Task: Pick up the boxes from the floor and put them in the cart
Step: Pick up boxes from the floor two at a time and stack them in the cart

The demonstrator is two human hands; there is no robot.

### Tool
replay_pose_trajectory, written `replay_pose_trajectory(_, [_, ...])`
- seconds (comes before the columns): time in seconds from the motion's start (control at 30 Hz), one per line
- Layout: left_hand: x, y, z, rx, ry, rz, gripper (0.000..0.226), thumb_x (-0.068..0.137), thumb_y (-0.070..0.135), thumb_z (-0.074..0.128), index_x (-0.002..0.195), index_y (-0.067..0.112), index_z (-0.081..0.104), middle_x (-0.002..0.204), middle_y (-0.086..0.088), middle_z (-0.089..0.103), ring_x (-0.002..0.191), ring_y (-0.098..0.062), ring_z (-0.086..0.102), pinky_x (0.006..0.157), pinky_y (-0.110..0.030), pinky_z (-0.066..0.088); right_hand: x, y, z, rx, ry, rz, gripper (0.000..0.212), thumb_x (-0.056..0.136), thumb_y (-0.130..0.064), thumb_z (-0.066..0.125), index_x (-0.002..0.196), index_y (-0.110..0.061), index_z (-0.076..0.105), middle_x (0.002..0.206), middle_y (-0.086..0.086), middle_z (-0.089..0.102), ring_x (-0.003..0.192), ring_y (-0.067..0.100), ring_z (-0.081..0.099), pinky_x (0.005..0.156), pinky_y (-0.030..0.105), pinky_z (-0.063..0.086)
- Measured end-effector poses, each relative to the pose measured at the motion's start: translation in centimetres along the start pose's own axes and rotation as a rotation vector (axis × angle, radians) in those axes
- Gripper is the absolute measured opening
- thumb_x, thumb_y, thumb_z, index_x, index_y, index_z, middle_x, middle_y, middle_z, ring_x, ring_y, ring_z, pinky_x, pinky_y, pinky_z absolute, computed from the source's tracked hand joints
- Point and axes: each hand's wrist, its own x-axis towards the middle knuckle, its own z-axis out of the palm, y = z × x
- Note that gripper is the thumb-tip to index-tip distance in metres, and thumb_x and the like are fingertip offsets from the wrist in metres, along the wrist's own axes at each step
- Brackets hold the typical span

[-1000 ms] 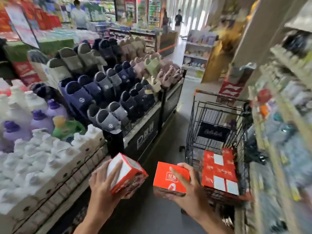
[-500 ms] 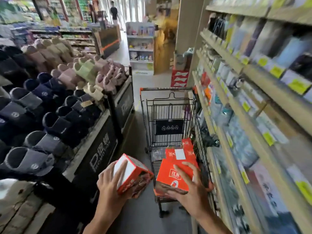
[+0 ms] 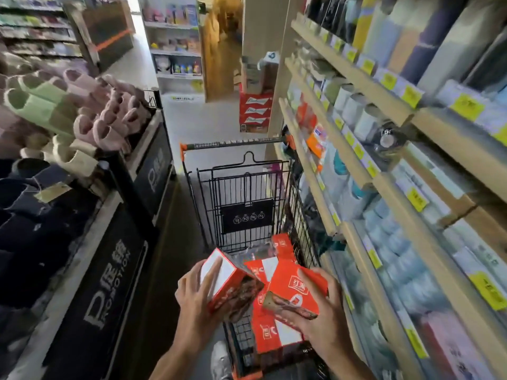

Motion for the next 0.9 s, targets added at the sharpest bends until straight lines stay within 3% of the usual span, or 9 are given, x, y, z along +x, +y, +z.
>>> replay_pose_trajectory(0.13, [7.2, -2.9, 2.1, -0.042, -0.044, -0.044, 0.081, 0.078, 0.064, 0.059, 0.151, 0.042, 0.03, 0.147, -0.002, 0.038, 0.126, -0.027, 0.036, 0.098, -0.044, 0.028, 6.0, 1.1, 2.2, -0.017, 0.059, 0.068, 0.096, 0.058, -0.043, 0.095, 0.144, -0.032, 0.053, 0.144, 0.001, 0.04, 0.137, -0.012, 0.027, 0.101, 0.0, 0.03])
replay_pose_trajectory(0.2, [10.4, -4.4, 3.3, -0.065, -0.051, -0.085, 0.08, 0.079, 0.062, 0.06, 0.151, 0.041, 0.03, 0.148, -0.001, 0.036, 0.127, -0.027, 0.034, 0.1, -0.046, 0.028, 8.9, 1.4, 3.6, -0.023, 0.074, 0.107, 0.095, 0.062, -0.044, 0.093, 0.146, -0.037, 0.049, 0.146, -0.004, 0.035, 0.137, -0.01, 0.028, 0.101, 0.011, 0.038])
replay_pose_trajectory(0.3, [13.8, -6.5, 5.6, -0.076, -0.076, -0.149, 0.08, 0.081, 0.06, 0.063, 0.152, 0.039, 0.031, 0.149, -0.001, 0.033, 0.129, -0.026, 0.031, 0.102, -0.05, 0.029, 11.9, 2.7, 5.9, -0.027, 0.077, 0.177, 0.093, 0.066, -0.046, 0.088, 0.149, -0.034, 0.047, 0.147, -0.005, 0.032, 0.136, 0.002, 0.034, 0.096, 0.024, 0.044])
replay_pose_trajectory(0.47, [18.6, -9.3, 10.0, -0.084, -0.093, -0.236, 0.088, 0.08, 0.074, 0.052, 0.154, 0.032, 0.03, 0.147, -0.006, 0.033, 0.13, -0.027, 0.03, 0.102, -0.042, 0.023, 16.1, 5.4, 9.2, -0.022, 0.078, 0.229, 0.084, 0.073, -0.049, 0.08, 0.149, -0.03, 0.048, 0.148, -0.001, 0.033, 0.139, 0.017, 0.038, 0.106, 0.032, 0.042])
replay_pose_trajectory(0.63, [22.7, -11.2, 14.9, -0.114, -0.053, -0.35, 0.083, 0.083, 0.056, 0.064, 0.155, 0.036, 0.027, 0.146, -0.008, 0.033, 0.131, -0.028, 0.029, 0.105, -0.049, 0.025, 20.9, 10.0, 13.1, -0.033, 0.097, 0.284, 0.082, 0.076, -0.037, 0.083, 0.149, -0.022, 0.048, 0.145, 0.007, 0.036, 0.136, 0.021, 0.039, 0.105, 0.028, 0.04])
replay_pose_trajectory(0.73, [24.6, -12.3, 17.8, -0.139, -0.015, -0.38, 0.085, 0.086, 0.037, 0.076, 0.156, 0.031, 0.028, 0.147, -0.009, 0.031, 0.134, -0.025, 0.024, 0.106, -0.039, 0.021, 23.8, 13.6, 16.2, -0.037, 0.095, 0.311, 0.081, 0.081, -0.028, 0.084, 0.151, -0.023, 0.044, 0.146, 0.008, 0.032, 0.137, 0.021, 0.038, 0.102, 0.02, 0.039])
replay_pose_trajectory(0.8, [25.4, -13.8, 19.8, -0.138, 0.012, -0.418, 0.087, 0.085, 0.031, 0.077, 0.156, 0.031, 0.028, 0.147, -0.01, 0.031, 0.134, -0.025, 0.023, 0.105, -0.034, 0.018, 25.4, 16.0, 18.6, -0.001, 0.106, 0.329, 0.08, 0.083, -0.026, 0.083, 0.152, -0.025, 0.043, 0.146, 0.007, 0.031, 0.137, 0.021, 0.037, 0.102, 0.009, 0.034])
replay_pose_trajectory(0.9, [25.6, -16.0, 22.4, -0.095, 0.038, -0.477, 0.085, 0.084, 0.041, 0.074, 0.155, 0.034, 0.028, 0.147, -0.008, 0.03, 0.135, -0.026, 0.023, 0.109, -0.041, 0.021, 26.9, 19.1, 22.4, 0.069, 0.15, 0.384, 0.077, 0.084, -0.021, 0.082, 0.151, -0.019, 0.045, 0.145, 0.014, 0.032, 0.132, 0.0, 0.031, 0.097, -0.006, 0.025])
